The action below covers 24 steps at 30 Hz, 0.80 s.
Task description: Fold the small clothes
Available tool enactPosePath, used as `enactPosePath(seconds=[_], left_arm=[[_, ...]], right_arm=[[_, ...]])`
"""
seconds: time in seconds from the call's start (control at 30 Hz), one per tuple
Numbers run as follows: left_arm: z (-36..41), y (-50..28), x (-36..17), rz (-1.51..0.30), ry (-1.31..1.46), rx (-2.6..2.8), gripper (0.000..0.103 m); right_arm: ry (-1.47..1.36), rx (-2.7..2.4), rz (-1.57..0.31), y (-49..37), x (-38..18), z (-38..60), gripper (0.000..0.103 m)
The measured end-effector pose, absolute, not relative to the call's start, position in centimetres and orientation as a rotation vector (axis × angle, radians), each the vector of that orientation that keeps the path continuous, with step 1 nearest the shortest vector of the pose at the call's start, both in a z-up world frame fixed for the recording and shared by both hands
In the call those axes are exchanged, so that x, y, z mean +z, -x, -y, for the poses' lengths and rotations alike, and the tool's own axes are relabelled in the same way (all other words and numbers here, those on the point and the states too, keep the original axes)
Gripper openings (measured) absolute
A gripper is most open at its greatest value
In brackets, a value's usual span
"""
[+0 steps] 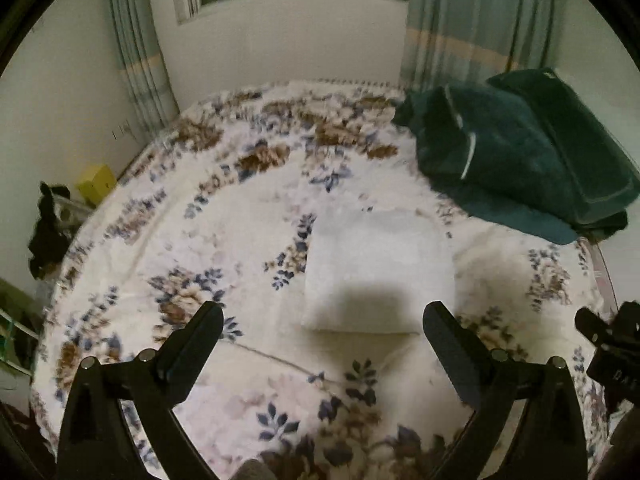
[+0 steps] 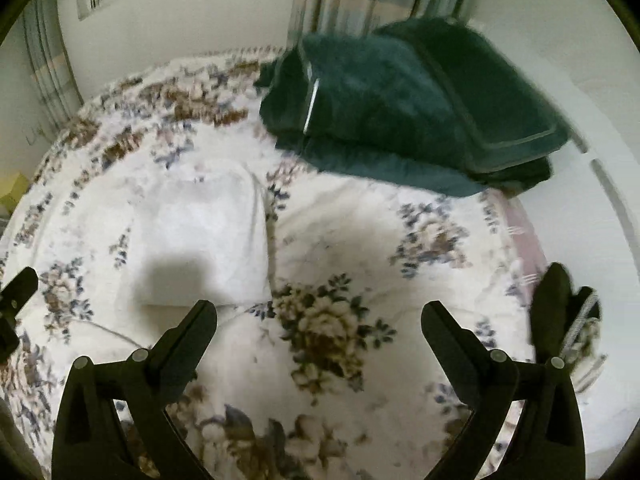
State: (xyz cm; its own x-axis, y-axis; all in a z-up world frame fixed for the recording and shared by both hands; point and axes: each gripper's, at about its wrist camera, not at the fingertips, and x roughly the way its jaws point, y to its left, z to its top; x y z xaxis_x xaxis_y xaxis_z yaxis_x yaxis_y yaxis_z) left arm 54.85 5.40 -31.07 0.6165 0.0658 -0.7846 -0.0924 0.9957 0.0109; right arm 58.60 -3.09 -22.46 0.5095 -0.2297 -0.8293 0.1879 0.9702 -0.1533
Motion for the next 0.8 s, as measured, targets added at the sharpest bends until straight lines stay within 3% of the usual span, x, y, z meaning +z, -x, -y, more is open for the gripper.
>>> enactPosePath(seconds=[0.37,0.8], left_arm=[[-2.7,-42.3,-16.8,-0.785,0.049,0.06,0.102],[-1.4,-32.3,-8.2,-0.658,0.03,0.038,0.102]], right_arm=[[0.043,-0.257,-0.819,-42.4,-3.9,2.7,0.103],[0.053,-0.225,-0.687,-28.3,7.4,2.4,0.103]])
